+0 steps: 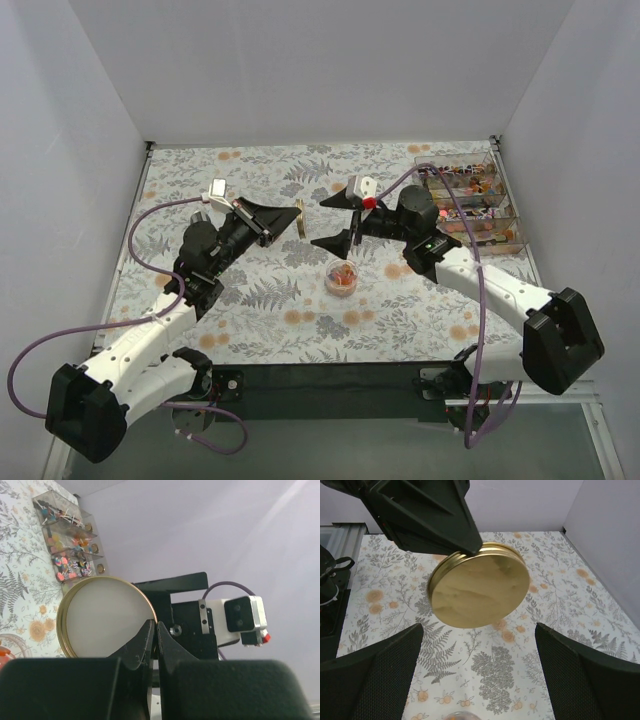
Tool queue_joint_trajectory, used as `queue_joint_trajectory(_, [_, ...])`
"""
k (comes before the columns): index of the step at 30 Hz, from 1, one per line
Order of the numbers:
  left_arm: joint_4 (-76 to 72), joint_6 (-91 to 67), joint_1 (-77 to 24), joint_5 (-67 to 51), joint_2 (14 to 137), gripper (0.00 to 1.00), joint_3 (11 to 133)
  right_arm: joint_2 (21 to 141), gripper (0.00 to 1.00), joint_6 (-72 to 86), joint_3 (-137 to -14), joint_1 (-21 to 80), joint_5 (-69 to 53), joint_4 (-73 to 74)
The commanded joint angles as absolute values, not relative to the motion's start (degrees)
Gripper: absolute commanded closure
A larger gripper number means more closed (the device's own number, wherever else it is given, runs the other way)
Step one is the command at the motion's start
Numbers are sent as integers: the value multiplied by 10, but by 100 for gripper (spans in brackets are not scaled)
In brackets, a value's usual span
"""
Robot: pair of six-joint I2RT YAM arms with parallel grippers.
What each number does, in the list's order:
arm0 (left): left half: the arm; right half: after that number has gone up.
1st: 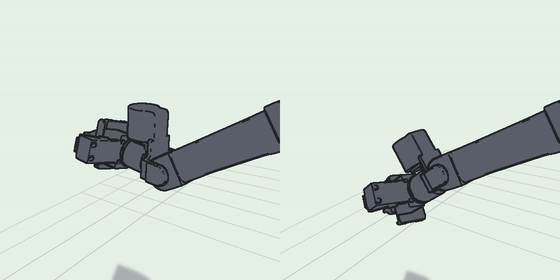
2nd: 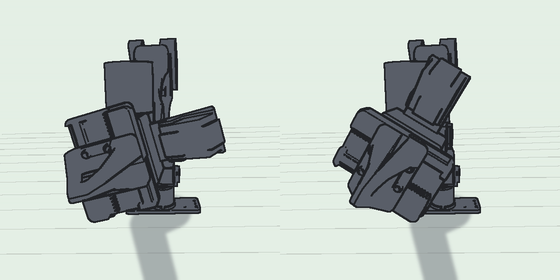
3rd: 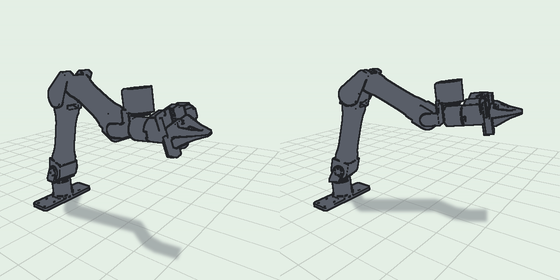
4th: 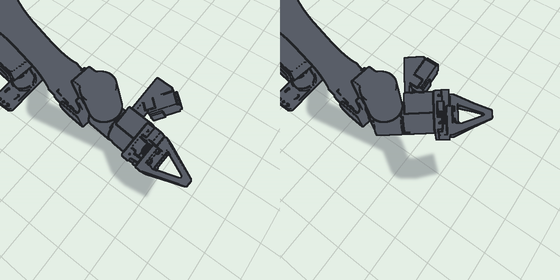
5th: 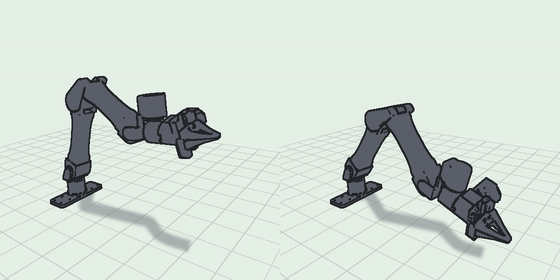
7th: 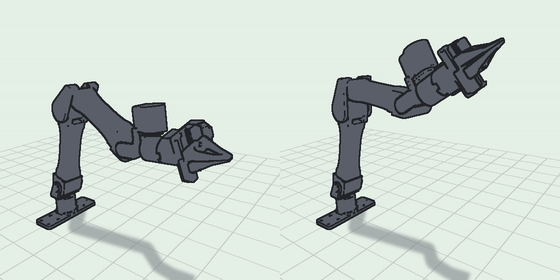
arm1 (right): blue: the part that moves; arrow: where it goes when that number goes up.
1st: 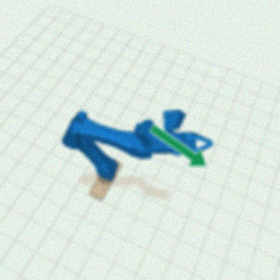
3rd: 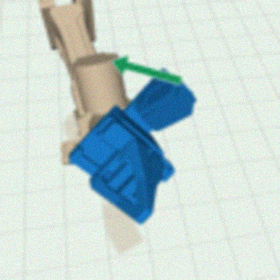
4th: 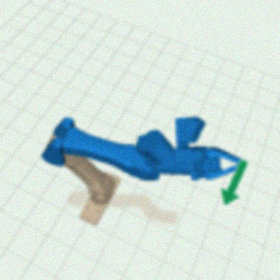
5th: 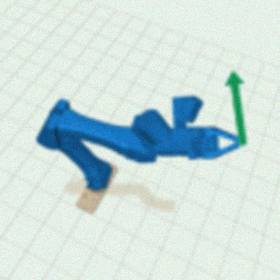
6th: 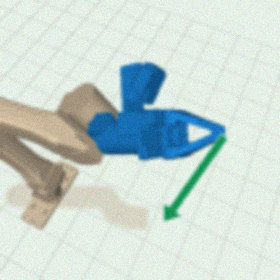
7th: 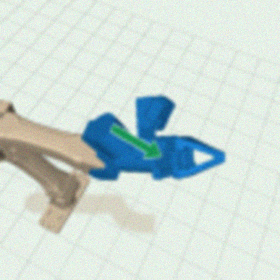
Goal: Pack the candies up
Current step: Adjust the bottle lid.
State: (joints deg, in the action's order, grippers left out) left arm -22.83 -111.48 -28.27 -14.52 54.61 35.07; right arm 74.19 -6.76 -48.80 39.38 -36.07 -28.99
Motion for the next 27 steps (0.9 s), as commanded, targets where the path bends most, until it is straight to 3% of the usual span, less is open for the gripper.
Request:
queue_joint_trajectory(1, [-253,-1130,-285,-120,530,100,345,770,2,-83,-540,371,-461,-345])
queue_joint_trajectory(10, [-258,-1146,-286,-126,538,100,350,837,2,-103,-598,354,-563,-347])
queue_joint_trajectory(27, [-228,-1135,-288,-120,533,100,359,895,3,-89,-671,343,-613,-357])
